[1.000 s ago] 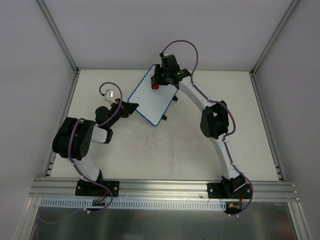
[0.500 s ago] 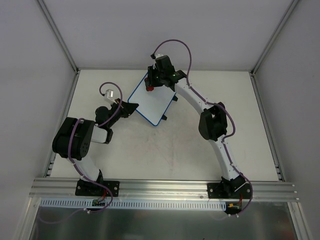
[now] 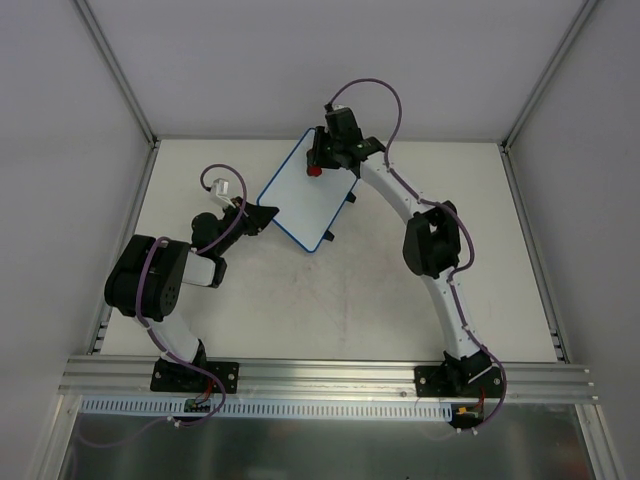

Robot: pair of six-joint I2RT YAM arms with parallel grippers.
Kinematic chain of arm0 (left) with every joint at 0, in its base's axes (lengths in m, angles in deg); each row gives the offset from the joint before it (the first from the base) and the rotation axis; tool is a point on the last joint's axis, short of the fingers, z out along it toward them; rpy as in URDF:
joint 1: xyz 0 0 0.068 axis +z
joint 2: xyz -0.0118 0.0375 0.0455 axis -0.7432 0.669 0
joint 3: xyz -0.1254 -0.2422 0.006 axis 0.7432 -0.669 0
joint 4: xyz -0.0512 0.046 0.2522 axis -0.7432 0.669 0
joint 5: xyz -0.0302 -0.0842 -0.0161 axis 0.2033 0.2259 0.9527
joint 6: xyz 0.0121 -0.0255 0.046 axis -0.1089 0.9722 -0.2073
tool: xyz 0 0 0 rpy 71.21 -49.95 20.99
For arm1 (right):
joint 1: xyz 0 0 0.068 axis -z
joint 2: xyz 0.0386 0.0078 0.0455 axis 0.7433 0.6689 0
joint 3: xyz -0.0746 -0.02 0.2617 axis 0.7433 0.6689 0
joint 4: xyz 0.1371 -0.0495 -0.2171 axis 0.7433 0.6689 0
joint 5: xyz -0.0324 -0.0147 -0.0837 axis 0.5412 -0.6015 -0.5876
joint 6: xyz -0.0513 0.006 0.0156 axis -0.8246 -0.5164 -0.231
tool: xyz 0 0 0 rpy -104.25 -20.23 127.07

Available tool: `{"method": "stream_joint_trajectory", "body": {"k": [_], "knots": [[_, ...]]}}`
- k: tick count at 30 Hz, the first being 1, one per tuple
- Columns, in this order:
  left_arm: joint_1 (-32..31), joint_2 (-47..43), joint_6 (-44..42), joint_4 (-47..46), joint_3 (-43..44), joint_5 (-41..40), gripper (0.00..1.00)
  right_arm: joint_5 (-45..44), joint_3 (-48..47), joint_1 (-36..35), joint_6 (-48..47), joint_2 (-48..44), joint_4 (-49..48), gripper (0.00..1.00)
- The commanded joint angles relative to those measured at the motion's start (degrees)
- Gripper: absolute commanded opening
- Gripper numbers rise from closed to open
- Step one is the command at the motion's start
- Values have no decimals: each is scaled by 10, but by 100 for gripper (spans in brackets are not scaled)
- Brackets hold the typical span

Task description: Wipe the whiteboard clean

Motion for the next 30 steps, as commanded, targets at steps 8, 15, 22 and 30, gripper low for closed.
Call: {"method": "stream_joint_trajectory", "body": {"k": [8, 15, 22, 30], "knots": [[-31, -19, -49, -195, -6, 76, 0, 30, 9, 62, 113, 45, 10, 0], [-38, -22, -60, -195, -4, 81, 0, 68, 9, 59, 91, 23, -8, 0], [-44, -21, -69, -195, 3, 98, 0, 78, 5, 28, 33, -8, -26, 0], [-48, -22, -79, -195, 7, 114, 0, 101, -6, -5, -28, -27, -34, 0]]}}
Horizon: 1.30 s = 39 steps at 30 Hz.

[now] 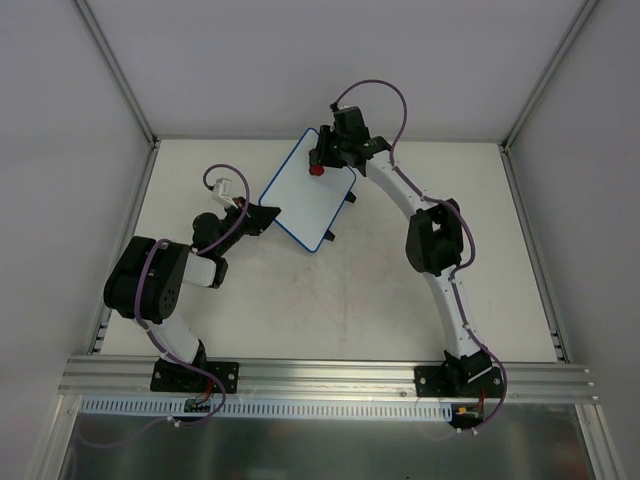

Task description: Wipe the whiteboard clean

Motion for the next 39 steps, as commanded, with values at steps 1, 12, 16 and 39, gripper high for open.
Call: {"method": "stream_joint_trajectory", "body": {"k": [1, 12, 16, 39], "knots": [[-37, -12, -52, -198, 7, 114, 0, 45, -15, -41, -48, -40, -17, 0], [-39, -15, -72, -198, 7, 151, 0, 32, -16, -41, -35, -38, -26, 0], [-42, -16, -79, -198, 8, 160, 0, 36, -11, -16, 7, -29, -25, 0], [-44, -14, -78, -198, 7, 143, 0, 70, 24, 46, 87, -16, -28, 0]]}}
